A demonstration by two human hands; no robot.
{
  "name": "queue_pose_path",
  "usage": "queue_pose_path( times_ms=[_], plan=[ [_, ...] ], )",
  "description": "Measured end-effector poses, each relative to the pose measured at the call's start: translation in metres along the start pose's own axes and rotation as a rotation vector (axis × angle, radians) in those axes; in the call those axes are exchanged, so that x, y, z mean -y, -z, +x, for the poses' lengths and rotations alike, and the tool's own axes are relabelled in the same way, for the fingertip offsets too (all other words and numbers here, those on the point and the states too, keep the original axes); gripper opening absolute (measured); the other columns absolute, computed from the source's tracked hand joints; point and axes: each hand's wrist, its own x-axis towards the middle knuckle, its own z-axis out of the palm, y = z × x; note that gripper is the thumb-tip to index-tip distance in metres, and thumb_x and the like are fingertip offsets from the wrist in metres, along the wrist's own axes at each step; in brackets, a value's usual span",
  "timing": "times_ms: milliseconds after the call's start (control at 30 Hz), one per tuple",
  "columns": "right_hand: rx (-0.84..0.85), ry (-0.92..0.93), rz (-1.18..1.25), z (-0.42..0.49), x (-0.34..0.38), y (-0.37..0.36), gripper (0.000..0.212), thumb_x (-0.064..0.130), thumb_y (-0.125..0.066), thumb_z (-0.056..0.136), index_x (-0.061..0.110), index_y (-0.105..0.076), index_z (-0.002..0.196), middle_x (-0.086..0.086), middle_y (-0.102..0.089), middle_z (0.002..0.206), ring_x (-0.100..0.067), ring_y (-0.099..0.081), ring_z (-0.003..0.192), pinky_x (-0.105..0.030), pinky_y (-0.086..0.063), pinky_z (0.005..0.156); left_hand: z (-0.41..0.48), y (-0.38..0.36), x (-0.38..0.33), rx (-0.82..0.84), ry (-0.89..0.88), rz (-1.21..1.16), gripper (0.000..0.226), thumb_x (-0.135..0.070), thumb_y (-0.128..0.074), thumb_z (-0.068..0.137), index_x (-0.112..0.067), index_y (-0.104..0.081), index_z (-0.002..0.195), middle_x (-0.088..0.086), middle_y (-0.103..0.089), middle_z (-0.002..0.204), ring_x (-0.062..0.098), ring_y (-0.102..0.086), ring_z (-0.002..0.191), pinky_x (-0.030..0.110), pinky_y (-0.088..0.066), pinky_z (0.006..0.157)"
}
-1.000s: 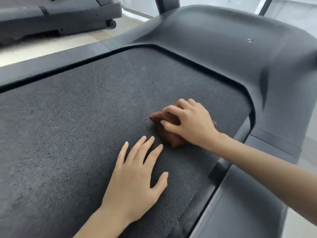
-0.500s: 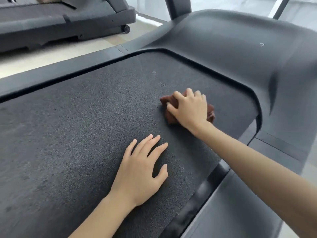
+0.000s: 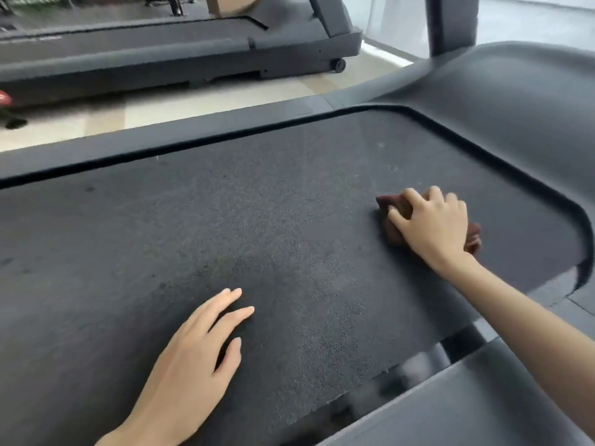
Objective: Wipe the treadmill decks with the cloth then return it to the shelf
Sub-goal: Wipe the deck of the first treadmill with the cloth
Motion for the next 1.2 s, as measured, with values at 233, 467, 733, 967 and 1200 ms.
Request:
queue_pose_path(
  times_ms=[233, 467, 733, 967, 1200],
  plan=[
    [-0.045, 0.28, 0.09, -0.072, 0.092, 0.015, 0.03, 0.041, -0.061, 0.084, 0.017, -0.066, 0.101, -0.017, -0.058, 0.087, -0.038, -0.052, 0.076, -0.042, -0.04, 0.07, -0.051, 0.026, 0.033, -0.002, 0.114, 0.095, 0.037, -0.03, -0.046, 0.095, -0.031, -0.049, 0.132, -0.02, -0.033, 0.144, 0.0, -0.023, 0.136, 0.023, -0.02, 0.112],
    [-0.003, 0.392, 0.138, -0.117, 0.157, 0.027, 0.028, 0.041, -0.066, 0.081, 0.018, -0.068, 0.098, -0.016, -0.059, 0.085, -0.038, -0.053, 0.074, -0.042, -0.04, 0.068, -0.083, 0.048, 0.056, 0.041, 0.11, 0.179, 0.04, -0.029, -0.038, 0.096, -0.025, -0.049, 0.134, -0.008, -0.041, 0.144, 0.007, -0.029, 0.136, 0.024, -0.008, 0.114],
    [0.024, 0.374, 0.13, -0.138, 0.227, 0.029, 0.034, 0.048, -0.056, 0.083, 0.019, -0.066, 0.099, -0.016, -0.061, 0.09, -0.038, -0.053, 0.077, -0.04, -0.037, 0.07, -0.121, 0.078, 0.093, 0.013, 0.092, 0.208, 0.04, -0.031, -0.036, 0.095, -0.024, -0.053, 0.13, -0.007, -0.046, 0.14, 0.009, -0.038, 0.132, 0.026, -0.018, 0.114],
    [0.056, 0.498, 0.138, -0.187, 0.336, 0.038, 0.033, 0.049, -0.055, 0.085, 0.021, -0.064, 0.101, -0.014, -0.061, 0.092, -0.036, -0.053, 0.077, -0.039, -0.037, 0.069, -0.171, 0.107, 0.142, -0.065, 0.17, 0.211, 0.037, -0.021, -0.058, 0.09, -0.019, -0.057, 0.127, -0.001, -0.051, 0.136, 0.016, -0.044, 0.129, 0.036, -0.023, 0.11],
    [0.361, 0.898, 0.192, -0.23, 0.448, 0.101, 0.036, 0.058, -0.044, 0.085, 0.035, -0.059, 0.108, 0.003, -0.054, 0.094, -0.027, -0.056, 0.092, -0.035, -0.04, 0.083, -0.273, 0.189, 0.212, -0.185, 0.373, 0.26, 0.038, -0.028, -0.04, 0.093, -0.018, -0.059, 0.124, -0.001, -0.053, 0.134, 0.017, -0.047, 0.126, 0.035, -0.031, 0.107]
  ],
)
